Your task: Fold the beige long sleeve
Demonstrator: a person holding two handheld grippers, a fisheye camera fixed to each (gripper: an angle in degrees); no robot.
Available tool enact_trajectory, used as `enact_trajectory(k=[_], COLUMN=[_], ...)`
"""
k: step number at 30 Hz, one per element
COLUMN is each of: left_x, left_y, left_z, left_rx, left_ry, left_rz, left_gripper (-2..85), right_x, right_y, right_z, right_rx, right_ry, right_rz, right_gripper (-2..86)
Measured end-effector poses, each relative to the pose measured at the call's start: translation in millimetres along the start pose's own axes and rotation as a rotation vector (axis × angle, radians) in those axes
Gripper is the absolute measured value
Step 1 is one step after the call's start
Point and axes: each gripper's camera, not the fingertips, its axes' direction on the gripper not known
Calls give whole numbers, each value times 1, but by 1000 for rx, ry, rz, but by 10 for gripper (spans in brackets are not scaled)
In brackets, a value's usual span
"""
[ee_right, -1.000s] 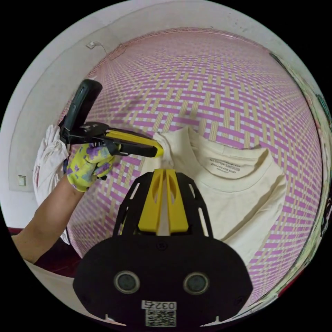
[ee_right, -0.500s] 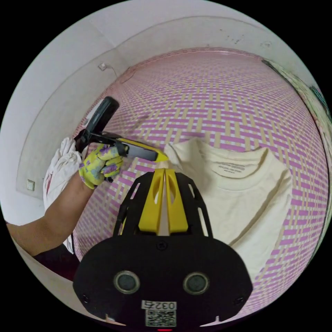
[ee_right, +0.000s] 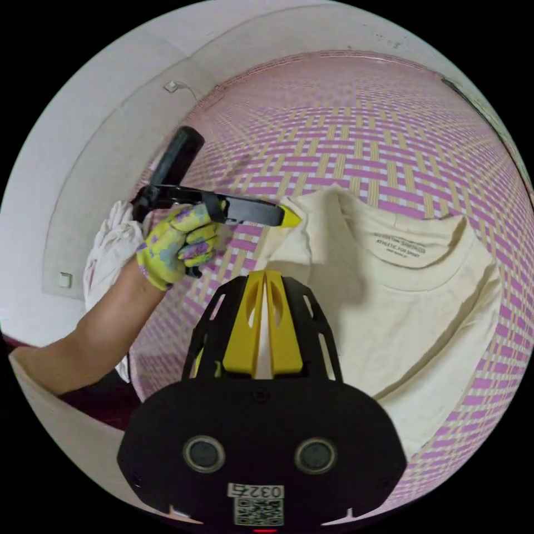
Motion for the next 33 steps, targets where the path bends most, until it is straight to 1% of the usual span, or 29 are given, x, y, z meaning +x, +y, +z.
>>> enact_trajectory(k=[1, 3, 5, 7, 9, 11, 13, 14, 16, 17, 18, 20, 22, 24, 26, 29, 33], left_x=[2, 16, 32, 49, 64, 69, 66, 60, 48, 40, 39, 52, 69, 90, 104, 113, 129], left_y=[5, 32, 48, 56, 56, 52, 49, 48, 52, 56, 63, 78, 99, 141, 183, 266, 386], left_z=[-6, -33, -37, -26, -3, 12, 20, 21, 17, 13, 7, -6, -17, -23, -20, -1, 26], left_rx=[21, 125, 134, 93, 25, -18, -42, -52, -31, -11, 10, 45, 75, 87, 63, -2, -27], left_ry=[-9, 0, -4, -5, 15, -30, -117, -193, -137, -92, -101, -172, -133, -56, -34, 67, 127], left_rz=[-1, 27, 70, 126, 195, 203, 174, 135, 100, 49, 13, 9, 28, 59, 63, -2, -172], left_gripper=[-9, -9, -9, -9, -9, -9, -9, -9, -9, -9, -9, -9, -9, -8, -7, 2, 28], right_x=[1, 15, 36, 59, 83, 87, 87, 88, 92, 95, 99, 104, 108, 113, 117, 131, 164], right_y=[7, 47, 84, 122, 166, 189, 205, 210, 213, 212, 212, 215, 224, 245, 268, 321, 403], right_z=[-9, -51, -73, -89, -99, -102, -100, -93, -77, -68, -71, -82, -99, -116, -128, -150, -170], right_rx=[21, 104, 119, 133, 147, 149, 132, 100, 26, -19, -6, 31, 88, 111, 118, 124, 124], right_ry=[-29, -49, -14, 6, -61, -113, -133, -147, -122, -80, -88, -59, -24, -53, -63, -76, -151], right_rz=[-14, 1, 57, 116, 192, 198, 191, 190, 191, 188, 193, 245, 281, 277, 262, 270, 341], right_gripper=[-10, -10, -10, -10, -10, -10, -10, -10, -10, -10, -10, -10, -10, -10, -10, -10, -9])
